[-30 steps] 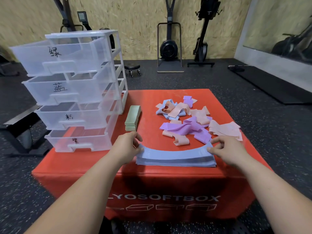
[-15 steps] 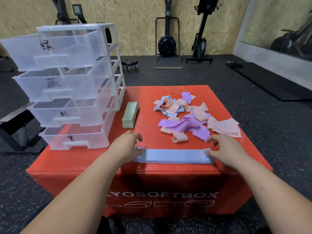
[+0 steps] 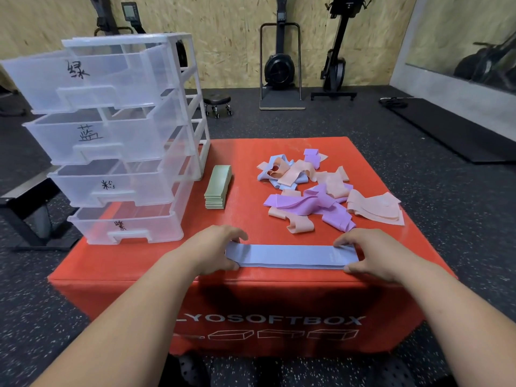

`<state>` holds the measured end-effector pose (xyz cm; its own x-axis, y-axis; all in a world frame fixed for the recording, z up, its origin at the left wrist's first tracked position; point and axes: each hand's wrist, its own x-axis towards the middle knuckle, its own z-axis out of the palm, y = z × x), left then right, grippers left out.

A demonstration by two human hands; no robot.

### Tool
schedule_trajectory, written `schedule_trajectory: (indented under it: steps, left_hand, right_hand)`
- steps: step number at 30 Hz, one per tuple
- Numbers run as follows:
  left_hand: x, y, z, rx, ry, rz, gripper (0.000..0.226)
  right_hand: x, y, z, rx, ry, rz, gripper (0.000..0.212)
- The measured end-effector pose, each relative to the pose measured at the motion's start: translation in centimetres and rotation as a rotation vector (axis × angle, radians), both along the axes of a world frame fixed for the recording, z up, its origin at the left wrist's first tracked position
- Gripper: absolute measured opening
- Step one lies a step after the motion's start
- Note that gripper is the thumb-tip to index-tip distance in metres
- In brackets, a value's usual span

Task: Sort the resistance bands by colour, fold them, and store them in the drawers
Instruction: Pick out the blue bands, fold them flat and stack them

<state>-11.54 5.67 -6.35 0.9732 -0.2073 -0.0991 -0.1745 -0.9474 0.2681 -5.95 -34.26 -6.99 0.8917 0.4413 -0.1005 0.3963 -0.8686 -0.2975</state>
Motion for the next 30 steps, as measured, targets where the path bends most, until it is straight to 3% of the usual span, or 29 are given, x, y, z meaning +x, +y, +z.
schedule_trajectory:
  steps: [11, 19, 30]
  left_hand:
    - [0.7, 0.0, -0.3, -0.022, -0.016, -0.048, 0.074]
    - [3.6, -1.4, -0.4, -0.101, -0.141, -0.044, 0.060]
    - [10.3, -1.5, -2.1, -0.164, -0.209, -0.005, 0.046]
  right_hand:
    - [1.0, 0.2, 0.1, 0.017, 0.039, 0.030, 0.073]
    - [3.7, 3.8, 1.0, 0.163, -0.158, 0.024, 0.059]
    - [11.2, 10.2, 0.7, 0.081, -0.273, -0.044, 0.055]
